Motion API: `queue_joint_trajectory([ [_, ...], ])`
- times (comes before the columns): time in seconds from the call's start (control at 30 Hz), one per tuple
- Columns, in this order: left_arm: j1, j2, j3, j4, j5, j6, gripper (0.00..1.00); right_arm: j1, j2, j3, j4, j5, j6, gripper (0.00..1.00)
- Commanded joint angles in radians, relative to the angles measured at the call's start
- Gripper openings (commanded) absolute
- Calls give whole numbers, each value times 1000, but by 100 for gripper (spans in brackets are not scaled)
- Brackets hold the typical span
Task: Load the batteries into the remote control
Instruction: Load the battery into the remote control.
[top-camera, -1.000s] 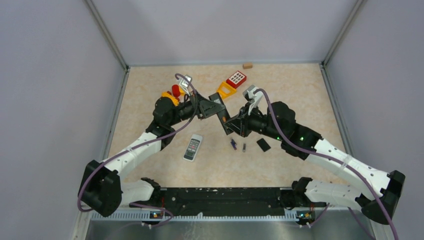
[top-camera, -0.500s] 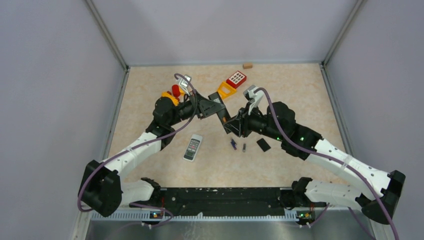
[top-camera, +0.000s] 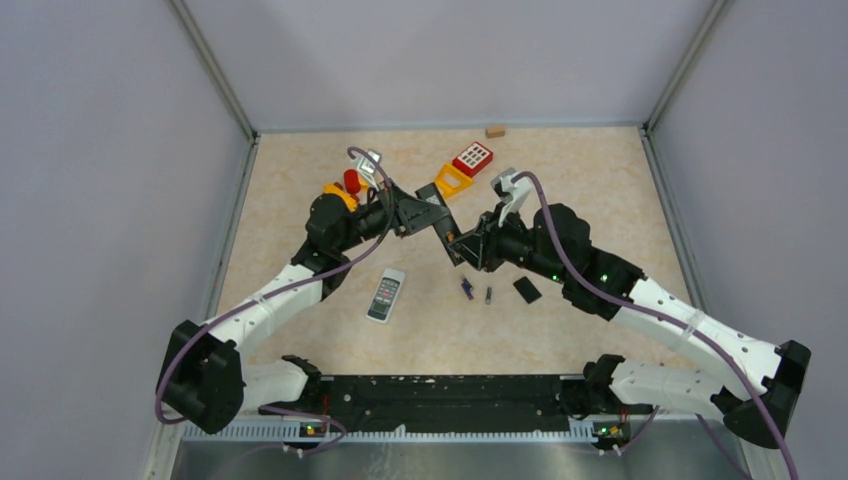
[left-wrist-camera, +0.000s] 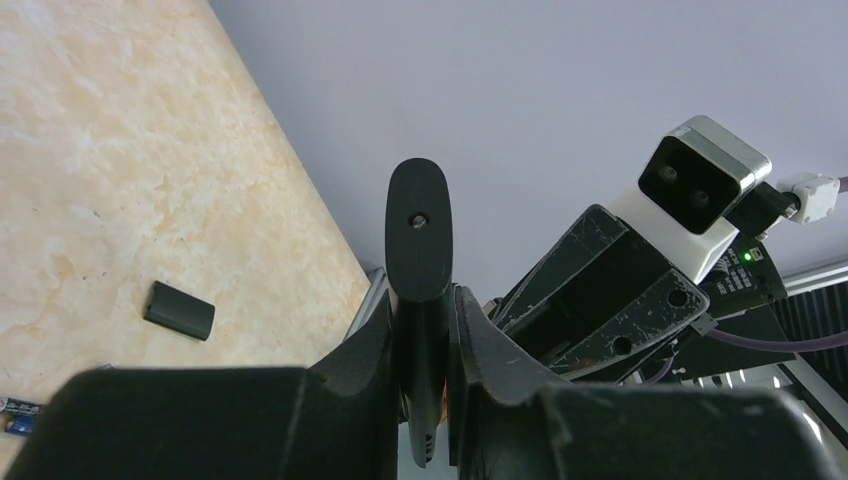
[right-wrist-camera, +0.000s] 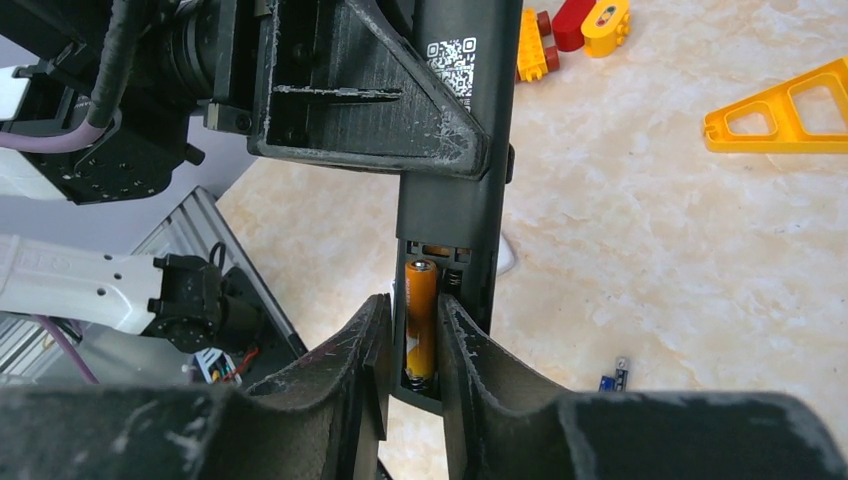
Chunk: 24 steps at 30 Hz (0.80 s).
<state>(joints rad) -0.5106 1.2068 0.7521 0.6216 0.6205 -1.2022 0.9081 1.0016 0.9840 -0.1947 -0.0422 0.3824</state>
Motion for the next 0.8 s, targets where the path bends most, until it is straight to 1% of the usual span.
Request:
queue_joint_trajectory([
  [0.0, 5, -53, 44, 58, 20, -8, 0, 4, -14, 50, -22, 67, -2, 27],
  [0.33, 9, -65, 39, 53, 5, 16, 0, 4, -40, 87, -30, 65, 26, 34],
  [0.4, 10, -70, 37, 56, 1, 31, 0, 4, -50, 97, -29, 70, 40, 41],
  [0.57, 11, -92, 22, 87, -19, 68, 0, 3, -85, 109, -31, 127, 142, 61],
  [0.7, 11, -106, 15, 91, -41, 80, 0, 4, -101, 80, -65, 238, 333, 74],
  [0.77, 11, -106, 14, 105, -46, 68, 0, 4, -105, 40, -50, 248, 454, 80],
])
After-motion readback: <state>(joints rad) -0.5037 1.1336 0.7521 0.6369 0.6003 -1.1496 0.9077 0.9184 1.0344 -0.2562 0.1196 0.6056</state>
